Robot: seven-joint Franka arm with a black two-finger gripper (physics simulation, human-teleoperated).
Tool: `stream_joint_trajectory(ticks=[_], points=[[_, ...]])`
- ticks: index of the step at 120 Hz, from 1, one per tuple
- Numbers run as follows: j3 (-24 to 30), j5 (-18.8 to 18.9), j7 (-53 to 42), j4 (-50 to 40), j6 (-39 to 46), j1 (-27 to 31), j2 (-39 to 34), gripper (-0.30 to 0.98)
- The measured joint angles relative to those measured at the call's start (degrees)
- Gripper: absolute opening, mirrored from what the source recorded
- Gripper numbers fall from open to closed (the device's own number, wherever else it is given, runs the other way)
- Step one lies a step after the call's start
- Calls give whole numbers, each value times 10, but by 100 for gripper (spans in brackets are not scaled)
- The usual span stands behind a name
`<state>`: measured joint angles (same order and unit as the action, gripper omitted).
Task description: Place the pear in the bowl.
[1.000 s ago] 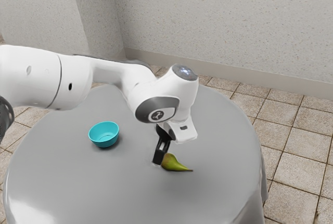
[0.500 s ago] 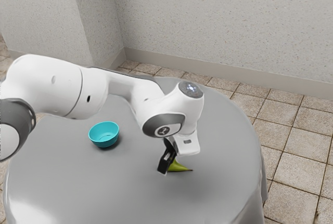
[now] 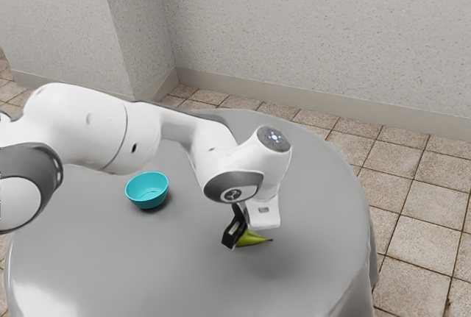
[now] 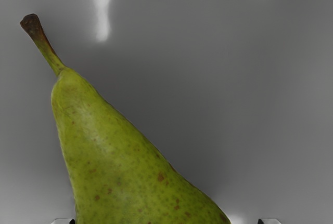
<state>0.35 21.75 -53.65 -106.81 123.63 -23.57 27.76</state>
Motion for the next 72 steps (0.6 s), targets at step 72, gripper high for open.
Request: stream_joint_trajectory(ticks=[72], points=[[-11, 6, -8, 0, -3, 2, -14, 24]])
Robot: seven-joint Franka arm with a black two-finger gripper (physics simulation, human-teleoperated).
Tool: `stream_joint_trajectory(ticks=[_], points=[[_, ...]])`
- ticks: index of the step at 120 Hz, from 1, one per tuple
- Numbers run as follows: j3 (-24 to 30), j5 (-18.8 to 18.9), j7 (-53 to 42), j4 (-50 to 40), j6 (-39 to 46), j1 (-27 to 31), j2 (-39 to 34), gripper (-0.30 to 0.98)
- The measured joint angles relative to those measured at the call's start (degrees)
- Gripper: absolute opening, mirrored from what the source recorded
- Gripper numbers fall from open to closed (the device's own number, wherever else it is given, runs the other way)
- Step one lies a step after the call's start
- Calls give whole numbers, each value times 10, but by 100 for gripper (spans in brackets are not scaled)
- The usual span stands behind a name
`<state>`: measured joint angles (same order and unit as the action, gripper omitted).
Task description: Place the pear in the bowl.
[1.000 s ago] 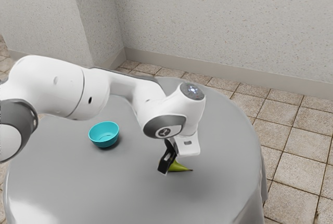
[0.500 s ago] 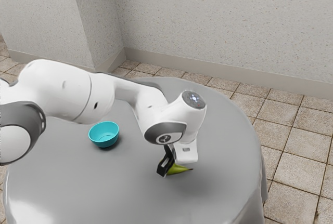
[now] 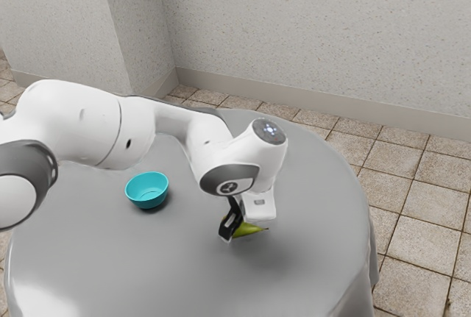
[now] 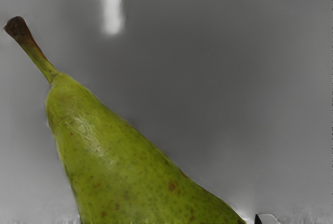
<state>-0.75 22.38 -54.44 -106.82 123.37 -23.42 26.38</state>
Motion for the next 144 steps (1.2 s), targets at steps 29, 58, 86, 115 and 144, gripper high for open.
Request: stream_joint_trajectory(ticks=[29, 58, 86, 115, 144], points=[[-2, 26, 1, -1, -29, 44, -64, 21], [-35, 42, -12, -14, -62, 102, -106, 24], [-62, 46, -33, -85, -57, 149, -159, 22], [-63, 47, -49, -102, -7, 167, -147, 19], [-62, 48, -60, -97, 34, 179, -126, 18]])
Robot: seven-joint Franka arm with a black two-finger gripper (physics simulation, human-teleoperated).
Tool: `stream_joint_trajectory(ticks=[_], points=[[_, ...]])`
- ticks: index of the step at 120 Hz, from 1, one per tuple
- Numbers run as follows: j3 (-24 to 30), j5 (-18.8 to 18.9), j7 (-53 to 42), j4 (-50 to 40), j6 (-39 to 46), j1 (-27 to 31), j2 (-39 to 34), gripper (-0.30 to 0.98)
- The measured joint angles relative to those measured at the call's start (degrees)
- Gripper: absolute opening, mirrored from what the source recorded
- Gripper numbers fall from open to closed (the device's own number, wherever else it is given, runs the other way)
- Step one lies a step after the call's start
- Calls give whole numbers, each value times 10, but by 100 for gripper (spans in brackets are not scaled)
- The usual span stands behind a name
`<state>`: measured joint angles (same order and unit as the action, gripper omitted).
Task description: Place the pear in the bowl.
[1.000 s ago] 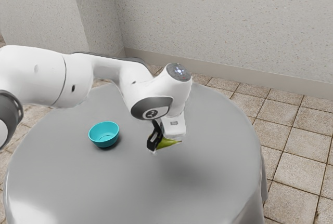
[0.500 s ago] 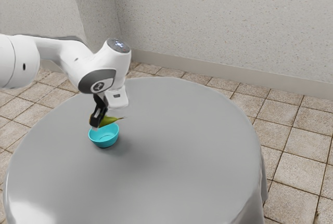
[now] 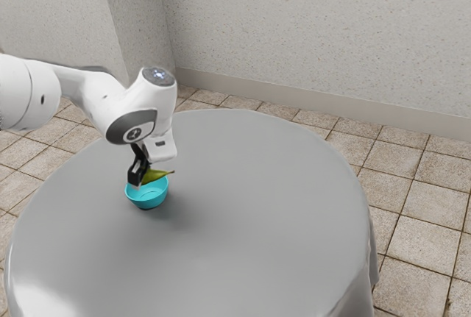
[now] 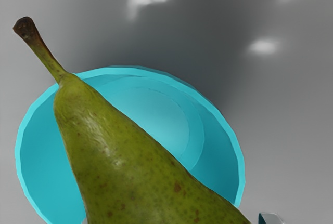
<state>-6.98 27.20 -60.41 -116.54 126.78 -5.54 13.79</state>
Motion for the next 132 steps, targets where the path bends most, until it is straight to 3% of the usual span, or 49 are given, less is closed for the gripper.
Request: stream_joint_trajectory(ticks=[18, 47, 64, 80, 88, 95, 111, 120, 132], points=[[0, 0, -4, 1, 16, 1, 11, 18], [0, -7, -15, 2, 19, 3, 12, 47], [0, -9, -21, 2, 18, 3, 9, 58], [31, -17, -12, 45, -15, -13, -57, 63], [45, -56, 13, 92, -54, -21, -112, 64], [47, -113, 51, 118, -92, -31, -145, 65], [51, -236, 154, 176, -185, -24, -160, 67], [52, -267, 205, 191, -219, 3, -154, 67], [52, -281, 264, 197, -249, 40, -147, 68]])
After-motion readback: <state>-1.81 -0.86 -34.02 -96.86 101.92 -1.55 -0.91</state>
